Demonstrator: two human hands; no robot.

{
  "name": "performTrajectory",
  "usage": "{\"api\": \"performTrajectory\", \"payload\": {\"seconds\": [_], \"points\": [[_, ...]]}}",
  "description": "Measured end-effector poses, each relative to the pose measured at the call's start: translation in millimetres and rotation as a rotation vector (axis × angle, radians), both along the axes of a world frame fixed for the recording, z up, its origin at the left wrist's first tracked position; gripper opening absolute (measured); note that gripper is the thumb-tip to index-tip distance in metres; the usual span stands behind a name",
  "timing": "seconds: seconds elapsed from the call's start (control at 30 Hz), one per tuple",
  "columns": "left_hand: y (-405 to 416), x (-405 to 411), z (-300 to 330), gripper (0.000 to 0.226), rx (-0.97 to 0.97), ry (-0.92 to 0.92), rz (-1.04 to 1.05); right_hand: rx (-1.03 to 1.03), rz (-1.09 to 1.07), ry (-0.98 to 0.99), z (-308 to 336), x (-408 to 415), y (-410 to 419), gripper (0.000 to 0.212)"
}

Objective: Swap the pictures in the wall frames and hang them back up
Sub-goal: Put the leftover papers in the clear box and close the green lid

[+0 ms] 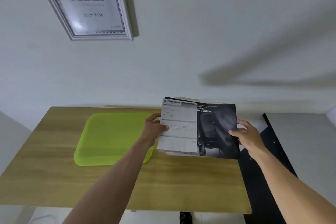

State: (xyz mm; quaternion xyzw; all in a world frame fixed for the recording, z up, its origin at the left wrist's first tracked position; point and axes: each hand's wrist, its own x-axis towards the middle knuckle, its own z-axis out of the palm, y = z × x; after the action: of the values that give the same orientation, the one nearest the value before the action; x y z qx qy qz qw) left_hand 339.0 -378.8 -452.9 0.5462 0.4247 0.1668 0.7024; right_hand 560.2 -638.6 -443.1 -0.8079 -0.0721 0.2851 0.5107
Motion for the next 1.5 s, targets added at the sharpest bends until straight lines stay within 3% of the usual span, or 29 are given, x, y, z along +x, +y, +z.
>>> {"api": "performTrajectory", "payload": {"seconds": [0.13, 0.33, 0.5, 0.6, 0.67, 0.77, 0.9, 1.23, 1.5], "points": [[11.2, 48.0, -17.7, 0.046, 0.109, 0.129, -0.011, -0.145, 0.080, -0.091, -23.6, 36.5, 26.7, 0.052], [-0.3, 82.1, -51.1, 0.050, 0.411, 0.494, -0.074, -0.484, 0.361, -0.309, -60.0, 54.4, 60.1, 0.048], [-20.5, 86.9, -69.8, 0.082, 0.567, 0.770, -0.225, -0.895, 0.628, -0.645, -60.4, 54.7, 77.1, 0.044], [-30.2, 87.7, -74.1, 0.096, 0.717, 0.890, -0.355, -1.024, 0.769, -0.828, -60.6, 51.2, 84.7, 0.036], [-35.1, 89.3, -77.1, 0.094, 0.890, 0.960, -0.484, -1.022, 0.832, -0.876, -64.2, 48.4, 89.6, 0.037], [-40.4, 92.9, -84.4, 0.081, 1.043, 0.995, -0.657, -0.919, 0.990, -0.793, -82.2, 44.8, 93.2, 0.059], [-41.9, 87.2, -96.1, 0.065, 0.889, 1.003, -0.810, -0.809, 1.055, -0.590, -102.9, 35.2, 89.9, 0.070], [-42.9, 77.3, -98.0, 0.055, 0.836, 0.918, -0.752, -0.787, 1.029, -0.573, -104.5, 32.2, 84.1, 0.075], [-26.0, 66.3, -75.0, 0.048, 1.003, 0.724, -0.591, -0.740, 0.944, -0.664, -86.4, 24.7, 97.3, 0.068]]}}
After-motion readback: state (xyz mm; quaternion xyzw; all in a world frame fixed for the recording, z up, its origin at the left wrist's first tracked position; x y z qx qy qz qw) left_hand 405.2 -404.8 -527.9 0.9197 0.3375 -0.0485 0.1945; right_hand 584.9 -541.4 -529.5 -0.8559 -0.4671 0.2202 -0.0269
